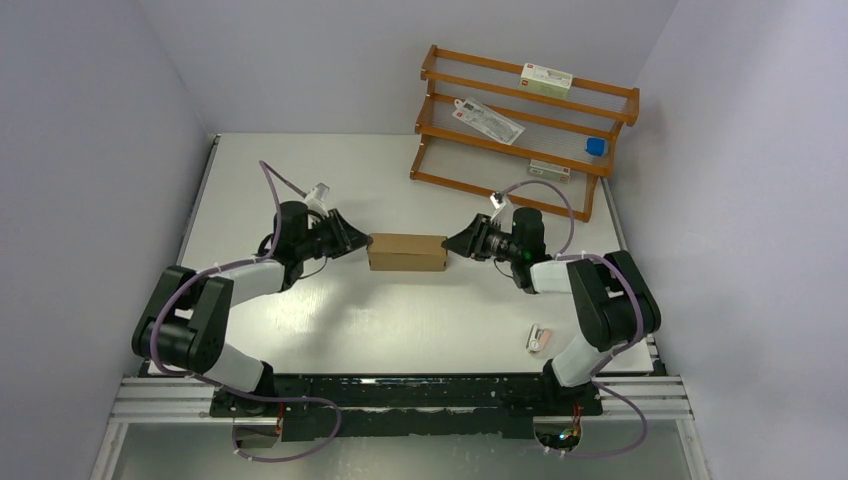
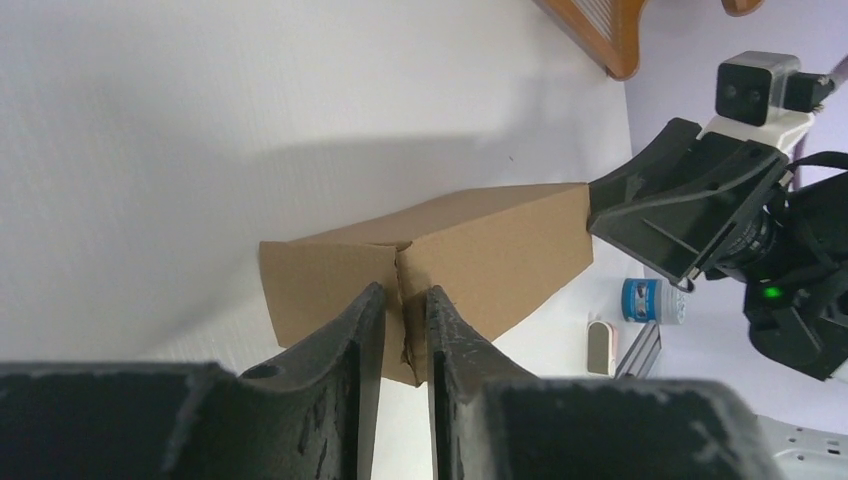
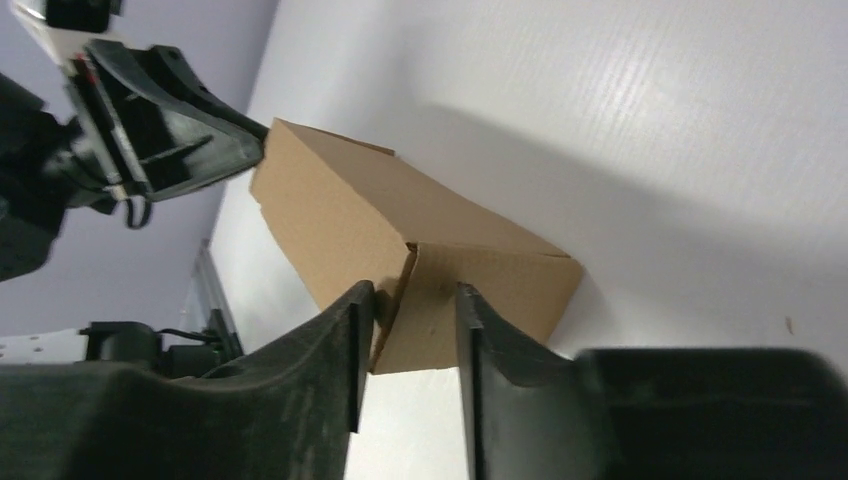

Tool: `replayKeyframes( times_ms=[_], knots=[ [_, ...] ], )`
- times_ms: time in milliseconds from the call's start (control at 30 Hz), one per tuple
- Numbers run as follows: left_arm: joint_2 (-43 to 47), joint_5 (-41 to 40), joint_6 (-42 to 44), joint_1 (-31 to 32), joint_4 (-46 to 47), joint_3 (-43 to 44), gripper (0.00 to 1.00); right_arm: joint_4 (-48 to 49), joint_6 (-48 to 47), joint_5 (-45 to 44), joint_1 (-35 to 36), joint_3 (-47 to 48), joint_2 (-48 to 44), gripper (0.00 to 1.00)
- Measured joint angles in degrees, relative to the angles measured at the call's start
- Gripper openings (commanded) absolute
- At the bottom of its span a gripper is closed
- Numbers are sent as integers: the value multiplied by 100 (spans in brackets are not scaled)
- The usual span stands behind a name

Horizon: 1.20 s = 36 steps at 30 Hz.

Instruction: Fold the paper box

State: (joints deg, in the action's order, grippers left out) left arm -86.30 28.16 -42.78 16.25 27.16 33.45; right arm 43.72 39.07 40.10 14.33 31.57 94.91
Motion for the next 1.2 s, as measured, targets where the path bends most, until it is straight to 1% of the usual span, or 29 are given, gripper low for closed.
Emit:
replayKeyframes(
  times_ms=[100,133,167,200,267,300,367,467,600,733,800,900,967,1033,1100,1200],
  knots=[
    [68,-111,94,26,-133,13,35,-728,-409,-249,33,87,-299,54],
    [70,-133,107,26,-186,28,36,-1051,-599,-372,42,170,-417,58],
    [70,-164,125,24,-258,63,38,-1307,-752,-483,44,251,-501,65],
    [72,-186,138,24,-321,94,38,-1596,-938,-612,42,363,-603,68],
    [72,-240,173,24,-501,188,40,-2094,-1290,-846,42,619,-800,72],
    [81,-267,195,24,-627,254,41,-2323,-1478,-922,42,758,-890,77],
    [125,-358,258,11,-881,380,43,-2697,-1838,-994,42,1067,-1038,84],
    [330,-503,350,-28,-1355,605,46,-3198,-2413,-992,133,1567,-1097,86],
    [986,-741,450,-44,-1980,879,51,-3733,-3123,-896,533,2135,-984,92],
    [1816,-1003,590,-46,-2594,1029,56,-4260,-3829,-645,911,2741,-566,94],
    [2247,-1150,708,-46,-2986,1088,59,-4540,-4111,-527,1047,3071,-289,99],
    [2758,-1320,890,-46,-3486,1117,62,-4959,-4524,-363,1231,3560,164,100],
    [3012,-1342,962,-46,-3735,1084,61,-5230,-4767,-289,1349,3788,417,100],
    [3209,-1290,981,-46,-3786,916,60,-5455,-4966,-188,1443,3917,621,99],
    [3292,-1174,981,-46,-3816,634,60,-5654,-5117,-103,1519,4000,763,98],
    [3215,-1010,981,-46,-3982,267,60,-5904,-5313,20,1613,4181,1016,92]
  ],
)
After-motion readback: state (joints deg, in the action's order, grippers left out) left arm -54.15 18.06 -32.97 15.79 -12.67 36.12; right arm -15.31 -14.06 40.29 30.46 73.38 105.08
